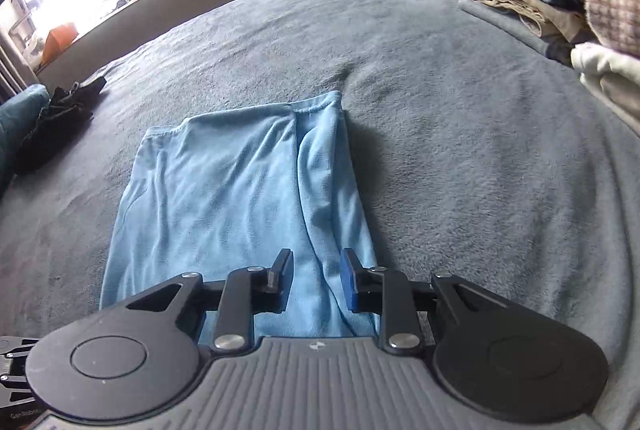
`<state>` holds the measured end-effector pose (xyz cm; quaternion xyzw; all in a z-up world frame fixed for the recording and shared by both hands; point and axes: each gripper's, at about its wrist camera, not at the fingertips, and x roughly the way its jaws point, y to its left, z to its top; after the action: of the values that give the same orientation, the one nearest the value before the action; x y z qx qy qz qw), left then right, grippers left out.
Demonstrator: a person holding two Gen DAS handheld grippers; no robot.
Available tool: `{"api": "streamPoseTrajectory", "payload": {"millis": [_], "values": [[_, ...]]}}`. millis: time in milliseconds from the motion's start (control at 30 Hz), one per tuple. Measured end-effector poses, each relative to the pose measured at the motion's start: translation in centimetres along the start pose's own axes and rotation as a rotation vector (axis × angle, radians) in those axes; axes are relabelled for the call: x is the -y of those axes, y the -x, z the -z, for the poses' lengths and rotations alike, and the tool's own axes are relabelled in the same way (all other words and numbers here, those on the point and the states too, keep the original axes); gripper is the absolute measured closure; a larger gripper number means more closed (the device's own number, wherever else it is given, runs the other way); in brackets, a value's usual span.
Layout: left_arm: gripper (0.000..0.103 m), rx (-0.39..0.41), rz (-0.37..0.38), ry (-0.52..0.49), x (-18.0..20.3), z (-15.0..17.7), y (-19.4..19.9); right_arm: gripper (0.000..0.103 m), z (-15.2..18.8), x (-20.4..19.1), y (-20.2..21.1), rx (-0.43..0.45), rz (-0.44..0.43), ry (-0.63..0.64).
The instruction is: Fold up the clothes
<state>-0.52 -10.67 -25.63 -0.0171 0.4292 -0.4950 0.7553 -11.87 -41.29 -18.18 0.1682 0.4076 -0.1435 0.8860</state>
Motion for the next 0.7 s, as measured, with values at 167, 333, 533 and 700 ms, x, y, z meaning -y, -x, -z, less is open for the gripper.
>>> {"api": "streamPoseTrajectory", "payload": {"millis": [167,333,533,700], "values": [[0.092,0.0,0.021,0.04,-0.9,0.1,-0.2,0.101,0.6,1.5,-1.3,-0.008,0.033,-0.099],[0.092,0.001,0.026,0.043,-0.9,0.1,-0.3,0.103,1.2,4.6,-1.3,0.004,-0.012,-0.306],[0.092,0.002,0.025,0.051,-0.9,0.1,-0.4,0.1,-1.0,6.2,-1.2,0.042,-0.184,-0.471],[0.092,0.001,0.029,0.067,-1.2,0.2,-0.4,0.087,-4.7,5.9,-3.8,0.048,-0.192,-0.487]]}}
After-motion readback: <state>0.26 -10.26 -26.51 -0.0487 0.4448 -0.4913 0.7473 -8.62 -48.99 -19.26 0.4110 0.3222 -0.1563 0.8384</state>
